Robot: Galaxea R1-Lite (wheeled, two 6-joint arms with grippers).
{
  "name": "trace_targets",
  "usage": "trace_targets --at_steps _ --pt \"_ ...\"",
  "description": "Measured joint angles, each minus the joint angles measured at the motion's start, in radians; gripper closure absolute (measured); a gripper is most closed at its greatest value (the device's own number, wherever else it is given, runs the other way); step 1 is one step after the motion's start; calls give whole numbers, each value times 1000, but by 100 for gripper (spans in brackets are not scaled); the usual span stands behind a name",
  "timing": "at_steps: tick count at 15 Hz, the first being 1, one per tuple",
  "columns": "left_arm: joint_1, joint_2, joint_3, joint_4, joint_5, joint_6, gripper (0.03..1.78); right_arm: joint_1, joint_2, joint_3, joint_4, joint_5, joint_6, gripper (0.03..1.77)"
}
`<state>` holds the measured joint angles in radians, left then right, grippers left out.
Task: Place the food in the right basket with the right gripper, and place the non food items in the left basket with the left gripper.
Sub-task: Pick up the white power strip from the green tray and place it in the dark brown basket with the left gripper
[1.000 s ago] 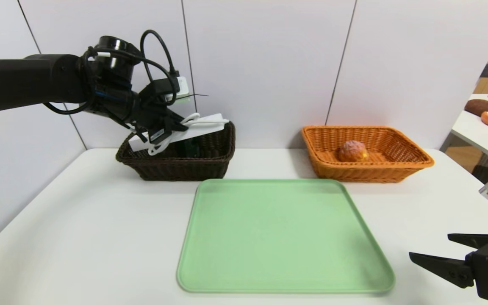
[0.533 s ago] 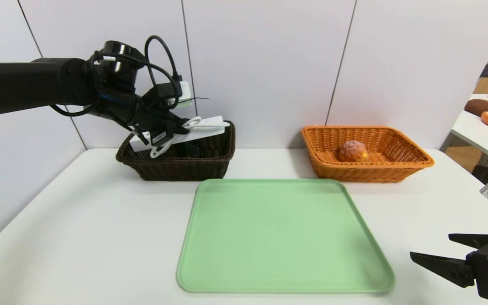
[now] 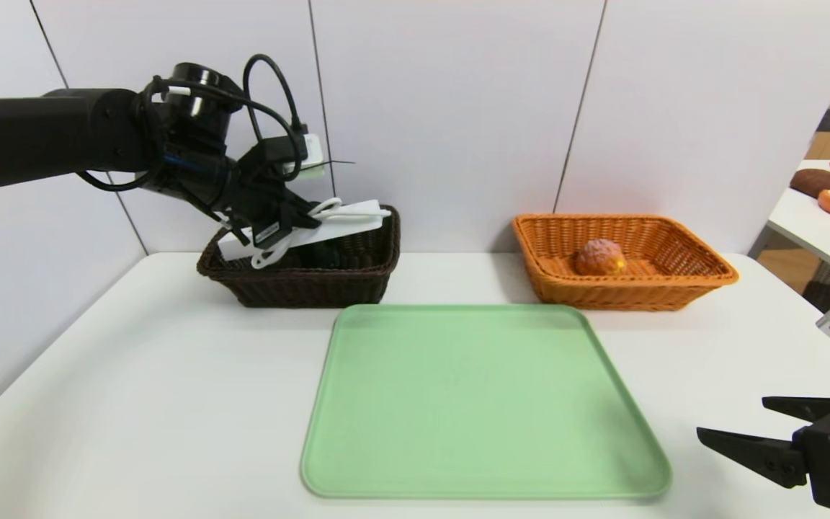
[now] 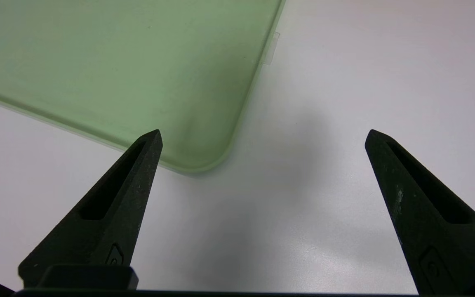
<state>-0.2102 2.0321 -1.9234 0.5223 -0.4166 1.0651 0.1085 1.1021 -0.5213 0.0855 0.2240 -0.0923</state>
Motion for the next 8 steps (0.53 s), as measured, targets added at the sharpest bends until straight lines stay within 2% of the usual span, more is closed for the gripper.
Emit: trace_targets --at_steps 8 --pt "-5 -27 -35 74 0 0 164 0 -4 -1 0 0 0 10"
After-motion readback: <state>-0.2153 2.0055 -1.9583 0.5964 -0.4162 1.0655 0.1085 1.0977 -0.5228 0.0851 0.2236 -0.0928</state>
